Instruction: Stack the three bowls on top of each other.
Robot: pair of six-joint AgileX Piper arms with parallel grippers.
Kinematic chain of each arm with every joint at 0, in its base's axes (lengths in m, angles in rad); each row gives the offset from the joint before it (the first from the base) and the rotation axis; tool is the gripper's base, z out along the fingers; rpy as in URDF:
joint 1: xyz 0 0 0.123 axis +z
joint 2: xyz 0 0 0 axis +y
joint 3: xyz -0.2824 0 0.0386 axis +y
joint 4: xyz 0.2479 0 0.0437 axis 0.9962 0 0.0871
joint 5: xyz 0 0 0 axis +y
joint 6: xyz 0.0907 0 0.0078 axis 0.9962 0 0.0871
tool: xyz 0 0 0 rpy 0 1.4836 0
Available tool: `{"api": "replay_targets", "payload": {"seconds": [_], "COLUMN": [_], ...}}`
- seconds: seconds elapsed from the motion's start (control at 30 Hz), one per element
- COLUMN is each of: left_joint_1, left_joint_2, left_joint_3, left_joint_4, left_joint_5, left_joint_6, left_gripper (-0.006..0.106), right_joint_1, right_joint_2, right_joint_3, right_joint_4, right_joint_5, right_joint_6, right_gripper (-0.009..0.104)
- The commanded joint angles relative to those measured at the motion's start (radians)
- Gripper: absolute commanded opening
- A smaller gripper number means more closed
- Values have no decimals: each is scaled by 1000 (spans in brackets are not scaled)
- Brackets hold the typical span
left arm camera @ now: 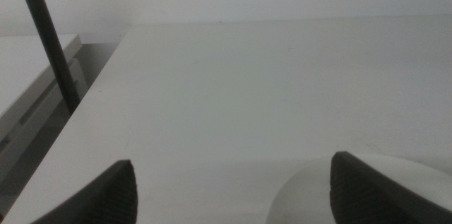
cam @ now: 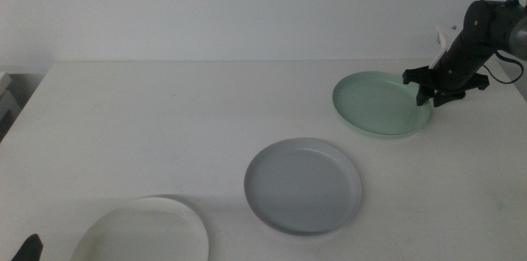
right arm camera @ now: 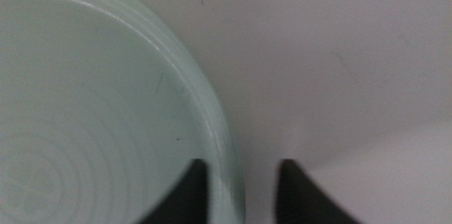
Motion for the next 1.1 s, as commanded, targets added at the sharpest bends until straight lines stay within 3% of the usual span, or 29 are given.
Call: {"api": "replay_targets", "payload": {"seconds": [0.0,0.07,0.57,0.77,1.07], "left_joint_1": [-1,-1,-1,-1,-1], "left_joint_2": [-14,-14,-14,-14,-14], "left_joint_3": [6,6,6,6,6], "left_joint_4": [-6,-6,-6,-6,-6], "left_joint_5": [-79,-79,-79,-79,-79], "left_joint_6": [-13,-13,-13,-13,-13], "left_gripper": [90,90,90,90,90], "right_joint_1": [-8,-8,21,97,272], "right_joint_2": [-69,-69,-294,-507,-640], "right_joint_3": [-33,-33,3,247,572], "right_joint_4": [9,25,133,207,210], "right_joint_5": [-29,-26,74,-33,-158], "right_joint_6": [-38,-51,-113,-132,-114], "right_gripper": [11,0,0,0,0]}}
